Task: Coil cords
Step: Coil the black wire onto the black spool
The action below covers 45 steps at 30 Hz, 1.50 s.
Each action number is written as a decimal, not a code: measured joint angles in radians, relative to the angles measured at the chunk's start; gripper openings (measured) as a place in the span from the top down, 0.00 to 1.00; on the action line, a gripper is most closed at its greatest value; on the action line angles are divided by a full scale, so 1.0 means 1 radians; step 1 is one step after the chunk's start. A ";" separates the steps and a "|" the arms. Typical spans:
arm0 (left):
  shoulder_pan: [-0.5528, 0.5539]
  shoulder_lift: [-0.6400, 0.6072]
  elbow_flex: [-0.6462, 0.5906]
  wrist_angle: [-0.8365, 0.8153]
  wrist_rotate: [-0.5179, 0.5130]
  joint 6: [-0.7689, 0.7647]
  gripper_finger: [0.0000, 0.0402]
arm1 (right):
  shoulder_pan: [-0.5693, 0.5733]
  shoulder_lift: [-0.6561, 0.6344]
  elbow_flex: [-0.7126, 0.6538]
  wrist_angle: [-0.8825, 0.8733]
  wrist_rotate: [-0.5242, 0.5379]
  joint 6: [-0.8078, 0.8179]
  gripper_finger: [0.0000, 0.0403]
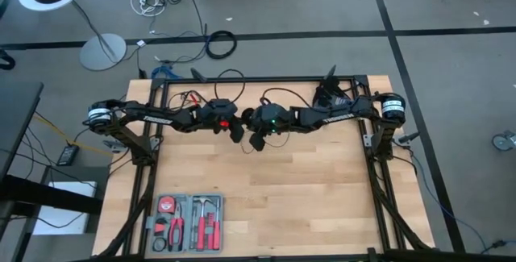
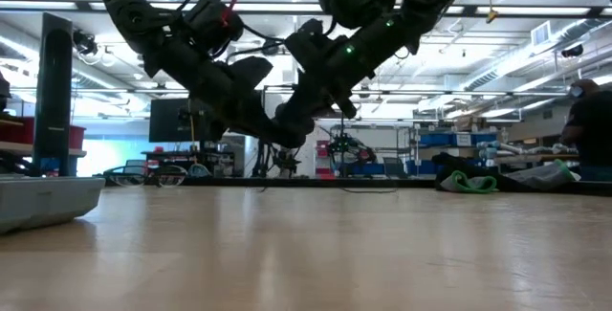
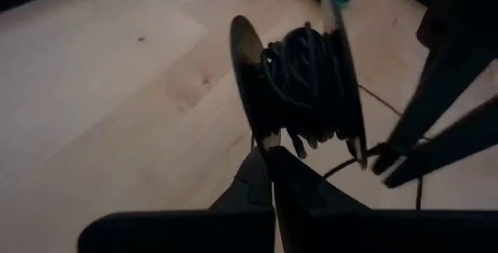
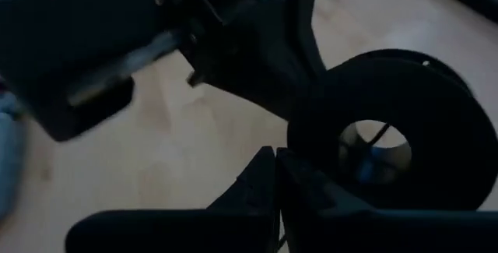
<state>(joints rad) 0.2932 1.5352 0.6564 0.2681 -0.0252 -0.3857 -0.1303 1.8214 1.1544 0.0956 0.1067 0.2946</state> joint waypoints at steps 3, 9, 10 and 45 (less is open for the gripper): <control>-0.001 0.006 -0.003 -0.036 -0.009 0.018 1.00 | -0.005 -0.005 -0.009 0.046 -0.061 0.031 0.94; 0.000 0.016 -0.003 -0.129 -0.117 0.019 1.00 | 0.009 -0.005 -0.056 0.056 -0.066 0.070 0.87; 0.000 0.026 -0.007 -0.153 -0.124 0.019 1.00 | 0.011 -0.007 -0.057 0.069 -0.055 0.069 0.86; 0.000 0.087 -0.006 -0.153 -0.121 0.020 1.00 | 0.121 -0.109 -0.291 -0.159 0.321 0.290 0.85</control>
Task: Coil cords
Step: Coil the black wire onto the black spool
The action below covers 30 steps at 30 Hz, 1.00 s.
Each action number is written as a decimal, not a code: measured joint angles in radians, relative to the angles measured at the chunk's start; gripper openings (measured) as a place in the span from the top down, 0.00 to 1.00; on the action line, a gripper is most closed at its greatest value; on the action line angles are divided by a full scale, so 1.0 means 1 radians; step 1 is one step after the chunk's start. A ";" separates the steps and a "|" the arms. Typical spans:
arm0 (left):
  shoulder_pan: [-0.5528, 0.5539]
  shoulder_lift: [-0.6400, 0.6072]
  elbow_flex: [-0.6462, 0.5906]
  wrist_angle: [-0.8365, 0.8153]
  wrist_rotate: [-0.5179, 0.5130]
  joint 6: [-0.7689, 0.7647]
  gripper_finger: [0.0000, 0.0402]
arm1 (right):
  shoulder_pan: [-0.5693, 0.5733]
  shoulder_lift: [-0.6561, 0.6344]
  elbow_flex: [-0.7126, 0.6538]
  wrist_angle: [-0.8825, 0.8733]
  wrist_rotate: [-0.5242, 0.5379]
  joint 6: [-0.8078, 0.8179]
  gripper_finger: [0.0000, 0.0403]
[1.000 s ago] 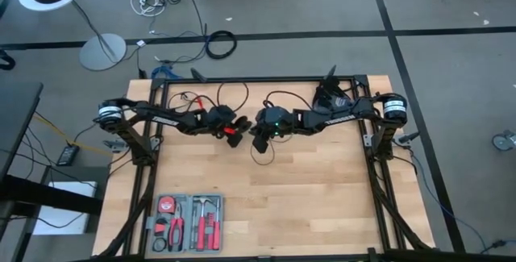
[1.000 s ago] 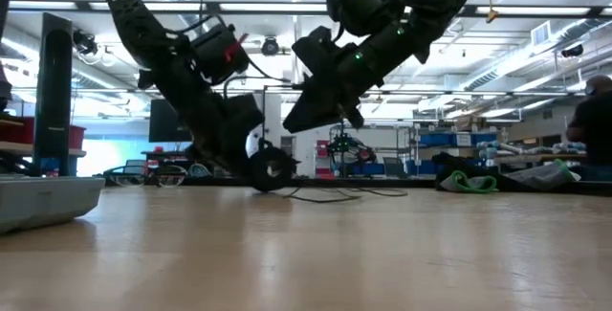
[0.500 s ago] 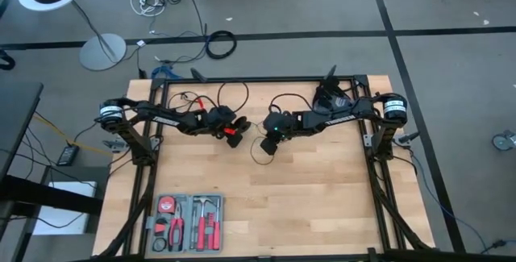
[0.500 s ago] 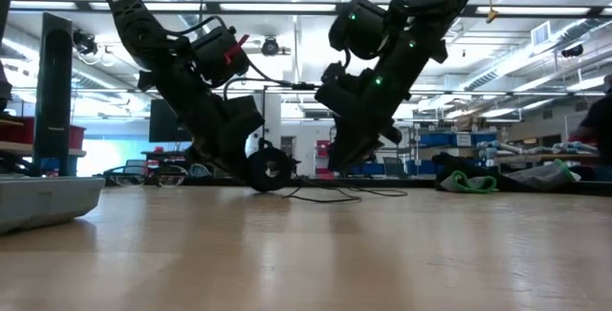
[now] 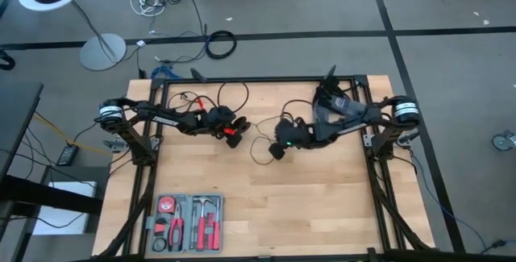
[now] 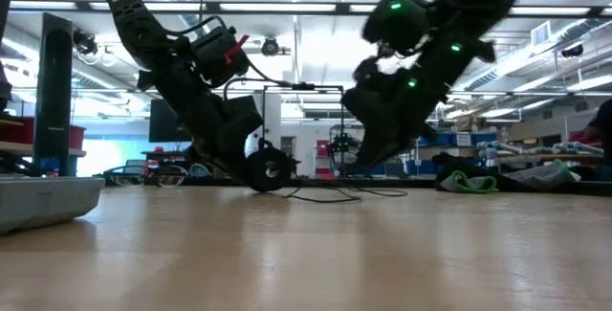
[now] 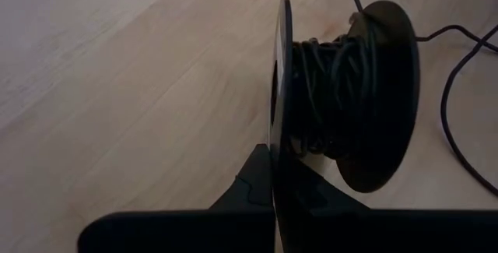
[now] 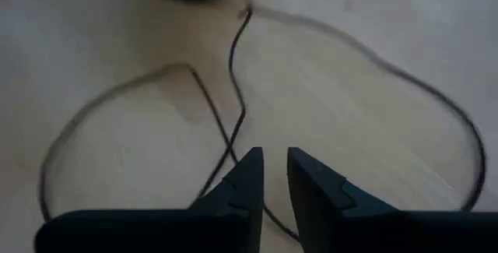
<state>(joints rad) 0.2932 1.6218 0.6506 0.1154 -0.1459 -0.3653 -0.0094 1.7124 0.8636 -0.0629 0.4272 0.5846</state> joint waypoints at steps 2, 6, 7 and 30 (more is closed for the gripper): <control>0.000 0.000 0.000 -0.001 0.000 0.000 1.00 | 0.008 -0.025 -0.092 0.202 0.073 0.005 0.85; 0.000 0.000 0.000 -0.002 0.000 0.005 1.00 | -0.022 0.029 -0.282 0.856 0.175 -0.055 0.85; 0.000 0.000 0.000 -0.001 0.000 0.006 1.00 | -0.036 0.058 -0.307 0.982 0.161 -0.060 0.85; 0.000 0.000 0.000 -0.003 0.000 -0.005 1.00 | -0.078 0.192 -0.190 0.724 -0.294 -0.021 0.81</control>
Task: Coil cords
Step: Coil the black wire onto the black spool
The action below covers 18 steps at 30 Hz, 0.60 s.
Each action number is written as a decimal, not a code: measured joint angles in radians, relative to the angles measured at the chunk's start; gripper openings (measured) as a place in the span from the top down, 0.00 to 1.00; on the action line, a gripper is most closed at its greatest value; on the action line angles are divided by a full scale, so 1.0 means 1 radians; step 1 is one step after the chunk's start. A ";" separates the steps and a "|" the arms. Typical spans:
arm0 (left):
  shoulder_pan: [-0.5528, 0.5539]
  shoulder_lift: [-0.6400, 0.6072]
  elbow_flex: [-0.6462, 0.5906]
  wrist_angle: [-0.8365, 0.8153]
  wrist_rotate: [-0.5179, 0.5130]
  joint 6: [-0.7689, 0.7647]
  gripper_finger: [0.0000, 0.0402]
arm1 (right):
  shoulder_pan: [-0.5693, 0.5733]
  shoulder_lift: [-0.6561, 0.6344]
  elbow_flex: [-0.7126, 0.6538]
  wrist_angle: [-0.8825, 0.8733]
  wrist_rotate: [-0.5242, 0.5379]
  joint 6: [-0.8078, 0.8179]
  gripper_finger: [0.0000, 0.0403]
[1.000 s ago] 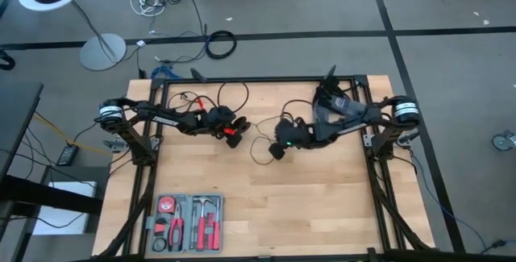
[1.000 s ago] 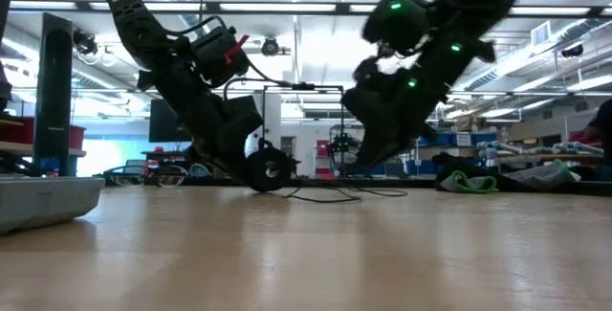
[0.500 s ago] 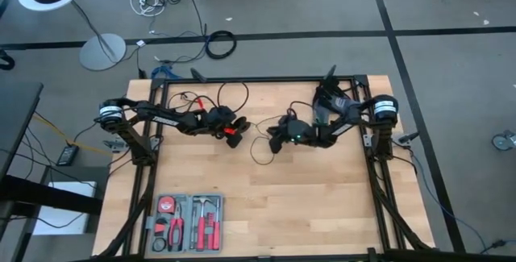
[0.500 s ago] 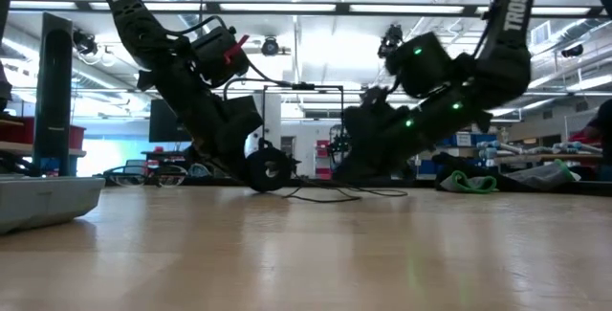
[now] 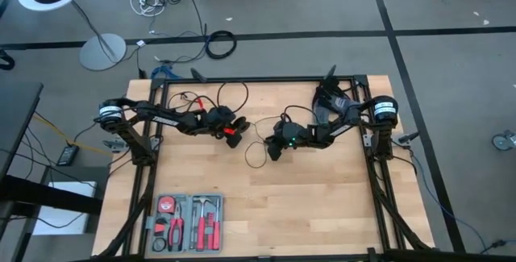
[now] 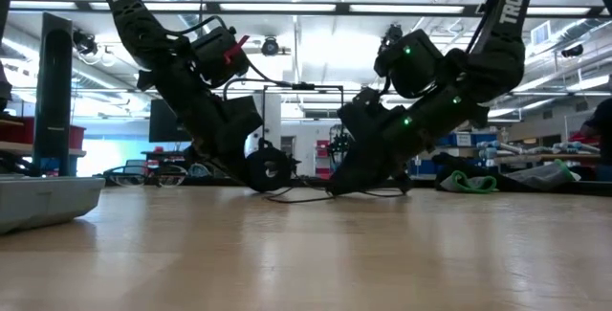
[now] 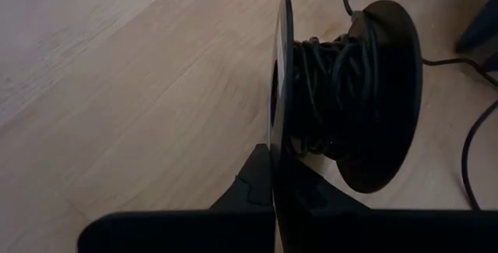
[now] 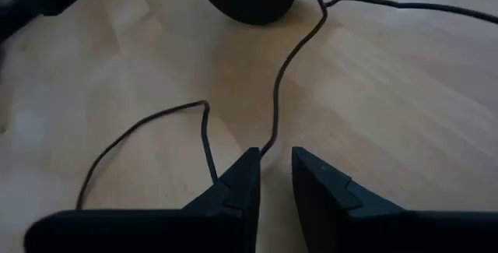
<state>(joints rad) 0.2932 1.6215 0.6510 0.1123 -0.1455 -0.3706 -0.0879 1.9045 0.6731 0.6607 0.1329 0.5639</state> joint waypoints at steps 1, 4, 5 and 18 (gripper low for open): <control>0.000 0.000 0.000 0.000 0.000 0.000 1.00 | 0.001 0.000 0.000 0.001 0.000 0.008 0.80; 0.000 0.000 0.000 0.000 0.000 0.000 1.00 | 0.001 0.000 -0.001 0.014 -0.004 0.020 0.76; 0.000 0.000 0.000 0.000 0.000 0.000 1.00 | 0.001 0.000 -0.001 0.019 -0.007 0.022 0.75; 0.000 0.000 0.000 0.000 0.000 -0.001 1.00 | 0.052 0.006 0.001 0.002 0.060 -0.024 0.71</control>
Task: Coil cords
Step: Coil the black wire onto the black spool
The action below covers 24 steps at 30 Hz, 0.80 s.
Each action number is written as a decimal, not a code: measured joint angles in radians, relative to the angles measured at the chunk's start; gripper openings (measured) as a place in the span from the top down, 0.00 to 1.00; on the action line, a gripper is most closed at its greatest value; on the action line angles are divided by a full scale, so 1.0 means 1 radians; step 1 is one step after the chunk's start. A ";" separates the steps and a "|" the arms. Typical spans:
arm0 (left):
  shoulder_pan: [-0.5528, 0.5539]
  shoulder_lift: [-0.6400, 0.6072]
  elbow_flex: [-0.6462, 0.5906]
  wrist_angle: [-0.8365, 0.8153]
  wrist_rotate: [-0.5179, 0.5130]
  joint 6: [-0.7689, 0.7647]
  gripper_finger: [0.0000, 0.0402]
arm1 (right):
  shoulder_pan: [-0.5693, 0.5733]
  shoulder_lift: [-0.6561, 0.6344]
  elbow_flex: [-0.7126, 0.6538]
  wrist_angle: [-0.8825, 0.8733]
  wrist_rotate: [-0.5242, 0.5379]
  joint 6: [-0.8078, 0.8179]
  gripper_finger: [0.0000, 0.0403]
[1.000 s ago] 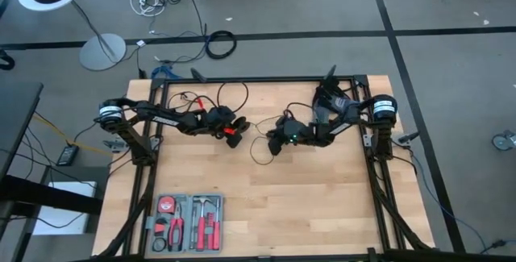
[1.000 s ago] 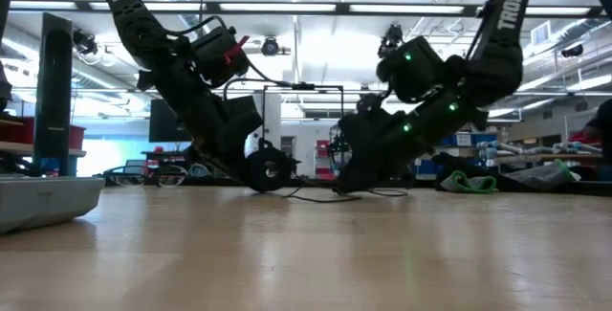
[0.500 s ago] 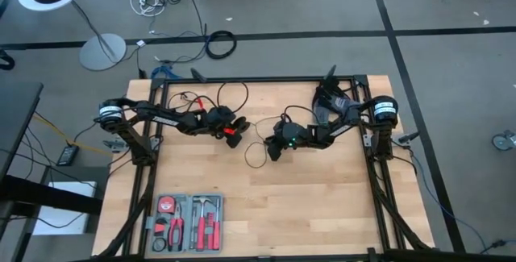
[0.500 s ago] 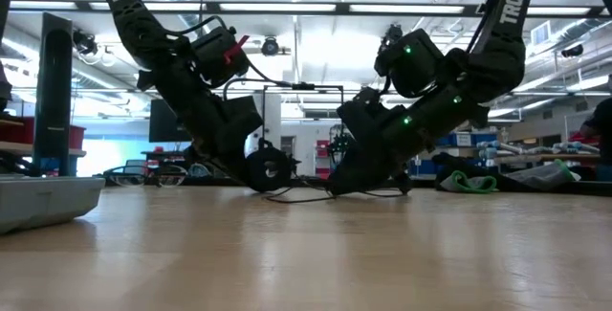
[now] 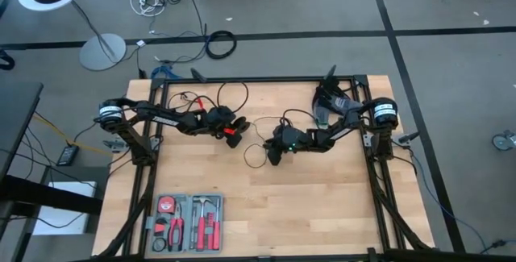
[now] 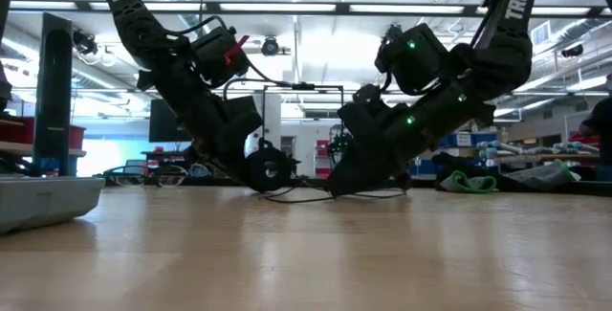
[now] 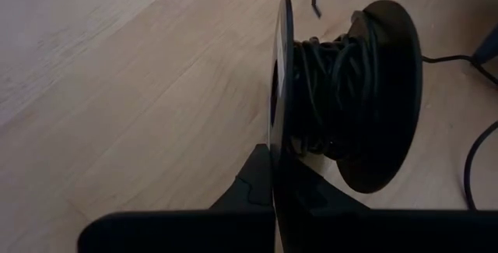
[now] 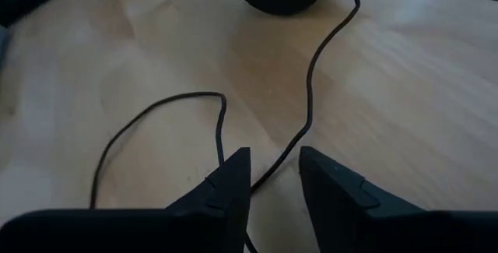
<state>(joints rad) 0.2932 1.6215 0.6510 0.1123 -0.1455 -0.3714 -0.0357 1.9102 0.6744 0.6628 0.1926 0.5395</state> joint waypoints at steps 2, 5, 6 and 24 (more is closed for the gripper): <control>0.000 0.000 0.000 0.000 0.000 0.000 1.00 | 0.013 0.000 0.016 -0.033 0.035 -0.025 0.72; 0.000 0.000 0.000 0.000 0.000 -0.001 1.00 | 0.029 0.001 0.070 -0.131 0.090 -0.098 0.72; 0.000 0.000 0.000 0.000 0.000 -0.001 1.00 | 0.032 0.001 0.098 -0.185 0.106 -0.131 0.72; 0.000 0.002 0.008 0.028 0.032 -0.003 1.00 | 0.050 -0.002 0.229 -0.530 0.165 -0.081 0.99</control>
<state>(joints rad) 0.2935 1.6230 0.6594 0.1406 -0.1133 -0.3748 0.0141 1.9079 0.9039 0.1324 0.3575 0.4587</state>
